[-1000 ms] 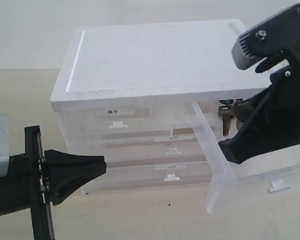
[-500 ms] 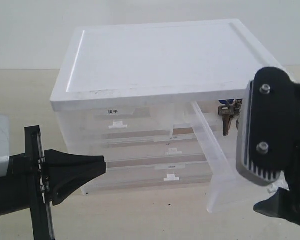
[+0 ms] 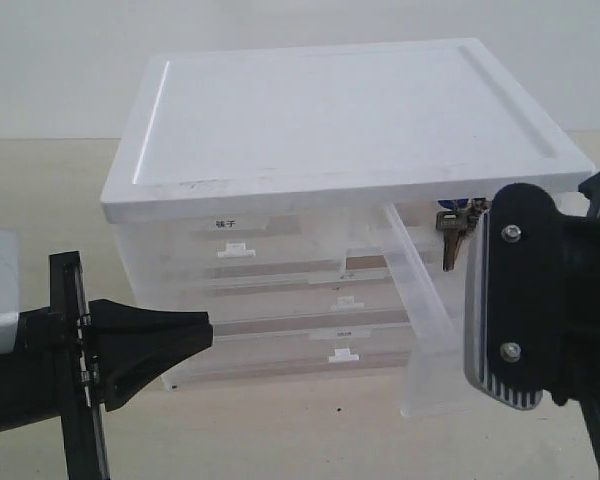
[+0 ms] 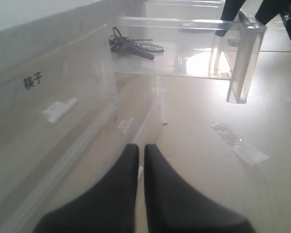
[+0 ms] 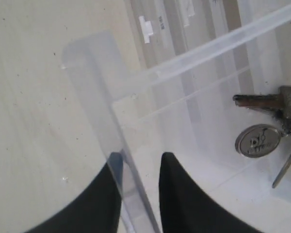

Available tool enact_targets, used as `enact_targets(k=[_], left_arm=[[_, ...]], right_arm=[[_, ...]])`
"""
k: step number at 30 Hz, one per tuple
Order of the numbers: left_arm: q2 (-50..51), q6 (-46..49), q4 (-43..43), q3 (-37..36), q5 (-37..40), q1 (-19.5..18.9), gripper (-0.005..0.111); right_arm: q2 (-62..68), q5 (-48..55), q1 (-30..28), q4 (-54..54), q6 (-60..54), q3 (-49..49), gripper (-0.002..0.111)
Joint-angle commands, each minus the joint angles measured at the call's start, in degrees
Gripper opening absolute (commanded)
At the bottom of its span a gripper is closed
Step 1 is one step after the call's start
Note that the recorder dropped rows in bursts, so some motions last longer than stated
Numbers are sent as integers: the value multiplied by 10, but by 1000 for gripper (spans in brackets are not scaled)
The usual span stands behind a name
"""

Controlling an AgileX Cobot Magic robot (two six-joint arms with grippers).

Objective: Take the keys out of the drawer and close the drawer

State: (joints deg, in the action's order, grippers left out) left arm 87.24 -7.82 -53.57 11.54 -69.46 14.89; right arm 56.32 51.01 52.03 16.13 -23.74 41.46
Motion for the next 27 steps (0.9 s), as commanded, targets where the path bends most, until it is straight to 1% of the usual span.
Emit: enact_targets(k=[1, 6, 9, 23, 25, 27], left_arm=[[1, -3, -2, 1, -5, 3, 4], [1, -3, -2, 1, -5, 3, 4], [1, -3, -2, 1, -5, 3, 4], [1, -3, -2, 1, -5, 3, 4], [1, -3, -2, 1, -5, 3, 4], [1, -3, -2, 1, -5, 3, 4]], right_arm=[[-3, -13, 17, 6, 7, -2, 0], [-5, -6, 81, 8, 5, -2, 0], [-5, 33, 98, 11, -15, -2, 0], [-3, 92, 98, 46, -31, -2, 0], [-3, 100, 98, 56, -30, -2, 5], [-3, 105, 98, 64, -26, -2, 13]])
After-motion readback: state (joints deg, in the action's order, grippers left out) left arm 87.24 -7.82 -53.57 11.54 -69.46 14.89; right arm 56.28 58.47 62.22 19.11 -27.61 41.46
